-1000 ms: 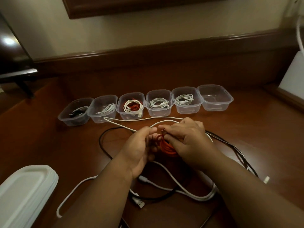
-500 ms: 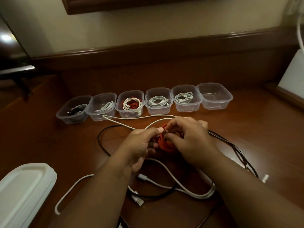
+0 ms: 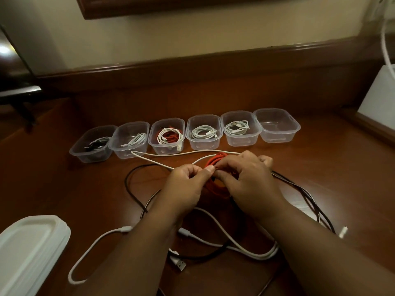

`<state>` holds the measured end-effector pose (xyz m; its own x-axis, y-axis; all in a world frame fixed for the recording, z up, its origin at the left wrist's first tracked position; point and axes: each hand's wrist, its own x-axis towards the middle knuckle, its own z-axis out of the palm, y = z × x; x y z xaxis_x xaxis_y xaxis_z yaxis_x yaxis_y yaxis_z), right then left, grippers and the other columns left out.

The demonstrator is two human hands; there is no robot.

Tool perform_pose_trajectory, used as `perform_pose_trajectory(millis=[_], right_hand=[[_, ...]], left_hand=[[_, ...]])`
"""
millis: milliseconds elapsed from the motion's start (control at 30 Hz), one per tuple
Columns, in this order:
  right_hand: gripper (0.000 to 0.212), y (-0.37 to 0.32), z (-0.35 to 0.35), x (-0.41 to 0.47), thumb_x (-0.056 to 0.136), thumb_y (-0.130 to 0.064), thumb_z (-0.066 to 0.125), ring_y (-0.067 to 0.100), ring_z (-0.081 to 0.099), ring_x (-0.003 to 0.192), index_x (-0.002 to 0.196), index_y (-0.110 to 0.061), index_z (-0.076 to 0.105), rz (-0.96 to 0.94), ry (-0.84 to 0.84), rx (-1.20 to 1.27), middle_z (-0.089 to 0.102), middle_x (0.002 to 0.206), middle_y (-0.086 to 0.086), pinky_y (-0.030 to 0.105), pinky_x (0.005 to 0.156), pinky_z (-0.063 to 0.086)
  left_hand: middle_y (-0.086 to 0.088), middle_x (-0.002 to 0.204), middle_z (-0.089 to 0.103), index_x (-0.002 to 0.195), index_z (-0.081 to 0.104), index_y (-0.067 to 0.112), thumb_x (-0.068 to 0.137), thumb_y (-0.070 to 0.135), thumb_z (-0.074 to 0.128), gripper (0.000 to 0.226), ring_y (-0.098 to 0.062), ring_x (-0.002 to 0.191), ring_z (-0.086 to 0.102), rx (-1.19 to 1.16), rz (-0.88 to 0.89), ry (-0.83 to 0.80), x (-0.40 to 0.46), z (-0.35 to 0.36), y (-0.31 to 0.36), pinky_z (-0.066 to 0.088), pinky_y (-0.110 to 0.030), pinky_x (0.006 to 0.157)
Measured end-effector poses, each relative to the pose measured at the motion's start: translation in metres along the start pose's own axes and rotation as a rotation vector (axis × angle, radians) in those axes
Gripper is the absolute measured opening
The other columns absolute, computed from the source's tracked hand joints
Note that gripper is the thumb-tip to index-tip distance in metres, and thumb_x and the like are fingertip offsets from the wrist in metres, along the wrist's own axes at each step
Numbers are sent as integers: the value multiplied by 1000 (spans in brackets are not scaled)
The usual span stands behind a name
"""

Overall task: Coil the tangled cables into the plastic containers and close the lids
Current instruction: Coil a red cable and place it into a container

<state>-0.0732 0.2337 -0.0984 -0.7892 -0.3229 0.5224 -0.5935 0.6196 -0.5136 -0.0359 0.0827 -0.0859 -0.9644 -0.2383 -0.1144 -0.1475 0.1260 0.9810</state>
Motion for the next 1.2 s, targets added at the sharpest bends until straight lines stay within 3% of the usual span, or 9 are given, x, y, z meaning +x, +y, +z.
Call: perform_pose_trajectory(millis=[100, 300, 400, 533, 633, 800, 933, 1067, 1200], right_hand=[[3, -1, -1, 2, 92, -38, 62, 2, 44, 94, 95, -38, 60, 53, -15, 58, 59, 93, -15, 30, 89, 20], [8, -4, -3, 4, 97, -32, 56, -2, 51, 91, 91, -34, 52, 206, -62, 267, 62, 88, -15, 40, 98, 38], [8, -5, -1, 5, 99, -29, 54, 5, 59, 90, 93, -33, 51, 244, -87, 368, 66, 82, -12, 48, 97, 44], [14, -6, -2, 6, 100, -21, 53, 4, 65, 82, 93, -33, 51, 279, -93, 562, 68, 85, -5, 20, 69, 50], [19, -7, -3, 6, 100, -14, 53, -2, 62, 75, 92, -31, 51, 244, -148, 625, 66, 83, -5, 16, 64, 48], [25, -7, -5, 5, 99, -14, 54, 0, 62, 83, 94, -38, 52, 164, -288, 634, 65, 89, -8, 20, 70, 48], [27, -10, -8, 3, 98, -11, 55, 5, 65, 88, 93, -37, 55, 118, -289, 661, 69, 91, -9, 24, 73, 51], [22, -9, -6, 2, 98, -7, 54, 17, 69, 89, 93, -29, 56, 157, -182, 726, 71, 92, 2, 38, 80, 58], [21, -10, -5, 1, 98, -9, 55, 13, 65, 83, 91, -29, 55, 228, -58, 703, 67, 86, -4, 33, 75, 56]], left_hand=[[-25, 83, 68, 87, 65, 3, 94, 23, 64, 22, -33, 78, 63, -34, 14, -3, -1, 0, 1, 55, -50, 80], [-3, 68, 69, 85, 60, 11, 97, 3, 54, 16, -12, 61, 65, -169, 1, 11, 0, 2, 1, 52, -23, 56], [-2, 70, 69, 86, 59, 11, 99, 4, 52, 16, -10, 59, 65, -209, -22, 6, 0, 3, 1, 53, -21, 53], [-4, 69, 66, 85, 57, 12, 98, 1, 49, 18, -9, 56, 63, -283, -66, -19, 1, 4, 0, 54, -22, 55], [-5, 71, 61, 92, 56, 12, 92, -5, 43, 21, -10, 53, 59, -377, -122, -10, 1, 0, 3, 52, -22, 49], [-20, 103, 60, 127, 55, 7, 86, 7, 48, 41, -29, 84, 59, -507, -178, -40, -2, -8, 7, 51, -36, 71], [-27, 121, 66, 125, 62, 0, 85, 10, 59, 41, -42, 115, 61, -497, -205, -110, -4, -9, 9, 48, -48, 101], [-14, 108, 74, 121, 65, 8, 94, 8, 57, 29, -28, 98, 70, -392, -89, -94, -4, -3, 10, 55, -39, 89], [-2, 106, 74, 118, 67, 20, 78, 22, 75, 40, -21, 99, 72, -93, 166, -91, -3, -1, 2, 57, -41, 90]])
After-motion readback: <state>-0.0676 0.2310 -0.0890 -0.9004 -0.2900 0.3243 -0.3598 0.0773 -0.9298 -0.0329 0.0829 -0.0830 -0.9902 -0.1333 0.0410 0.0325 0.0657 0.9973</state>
